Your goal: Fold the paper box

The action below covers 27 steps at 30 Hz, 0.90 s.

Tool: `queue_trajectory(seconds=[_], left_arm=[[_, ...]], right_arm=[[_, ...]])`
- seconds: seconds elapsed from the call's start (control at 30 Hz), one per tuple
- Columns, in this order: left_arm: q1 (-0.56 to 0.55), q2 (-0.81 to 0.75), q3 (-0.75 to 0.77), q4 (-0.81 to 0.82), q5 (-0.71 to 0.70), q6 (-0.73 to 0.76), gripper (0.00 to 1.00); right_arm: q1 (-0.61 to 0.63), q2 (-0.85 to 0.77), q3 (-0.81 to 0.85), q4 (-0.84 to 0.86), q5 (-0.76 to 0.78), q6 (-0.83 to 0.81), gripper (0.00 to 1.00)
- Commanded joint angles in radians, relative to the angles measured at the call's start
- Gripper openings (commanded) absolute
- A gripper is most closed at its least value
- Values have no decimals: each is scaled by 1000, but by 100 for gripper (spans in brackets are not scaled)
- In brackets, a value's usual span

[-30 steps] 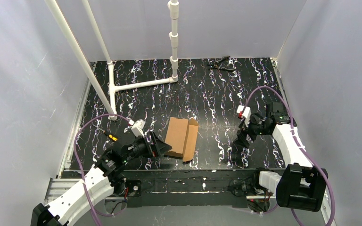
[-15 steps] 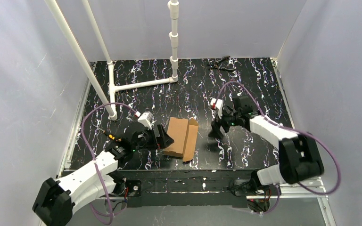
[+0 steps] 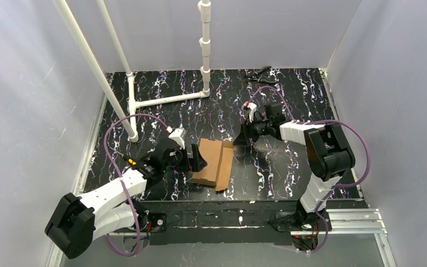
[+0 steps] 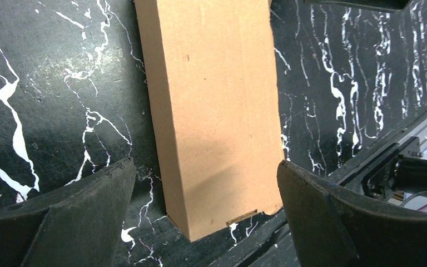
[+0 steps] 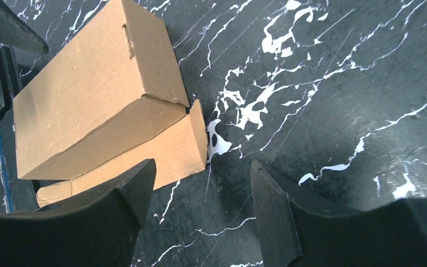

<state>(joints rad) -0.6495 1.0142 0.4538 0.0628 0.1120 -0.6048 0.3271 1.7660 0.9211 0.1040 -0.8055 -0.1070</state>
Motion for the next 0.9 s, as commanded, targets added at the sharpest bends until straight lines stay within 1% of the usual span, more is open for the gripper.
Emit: queue_trajectory(seconds=[0.0,0.1,0.33,0.53,0.73,0.87], left_arm=[[6,36,31,2,-21,41,98],[5,50,28,6,-39,30,98],[5,79,23,14,-29,2,88],[6,114,19,40,5,-21,84],[6,121,13,52,13,-29,83],[5,125,13,53,17,-30,81]], right_arm=[[0,28,29,11,-60,7,71],[0,53,38,4,-69,-1,70],[9,111,63,-29,-115,-33,65],[29,123,79,-49,-141,-68,57],[48,131,95,-76,-138,-110,46],[50,128,97,-81,-136,-124,42]])
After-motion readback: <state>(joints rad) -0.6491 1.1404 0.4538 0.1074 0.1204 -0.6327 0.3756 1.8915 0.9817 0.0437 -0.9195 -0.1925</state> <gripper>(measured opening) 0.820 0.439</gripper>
